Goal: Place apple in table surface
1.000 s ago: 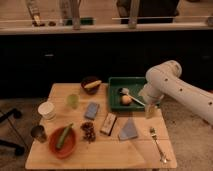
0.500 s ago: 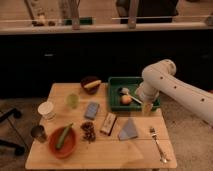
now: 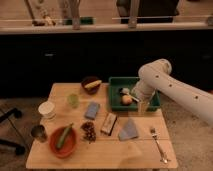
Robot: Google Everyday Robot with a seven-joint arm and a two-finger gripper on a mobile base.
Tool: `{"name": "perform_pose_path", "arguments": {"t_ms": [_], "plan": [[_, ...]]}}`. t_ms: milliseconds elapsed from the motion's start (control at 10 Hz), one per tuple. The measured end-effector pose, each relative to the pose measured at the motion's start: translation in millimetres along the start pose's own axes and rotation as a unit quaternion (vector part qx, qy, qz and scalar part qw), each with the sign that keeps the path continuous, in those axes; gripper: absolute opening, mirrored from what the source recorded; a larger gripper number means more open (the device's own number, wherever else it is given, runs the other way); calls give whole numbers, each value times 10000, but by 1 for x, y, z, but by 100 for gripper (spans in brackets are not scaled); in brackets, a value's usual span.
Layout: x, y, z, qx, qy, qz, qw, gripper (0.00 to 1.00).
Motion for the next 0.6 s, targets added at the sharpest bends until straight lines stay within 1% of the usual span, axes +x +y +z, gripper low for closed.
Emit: {"name": "perform_pose_path", "arguments": {"t_ms": [400,600], "plan": [[4,-9,13,0,-94,23,10000,80],[-1,-17,19,-5,-157,3,9999,80]]}}
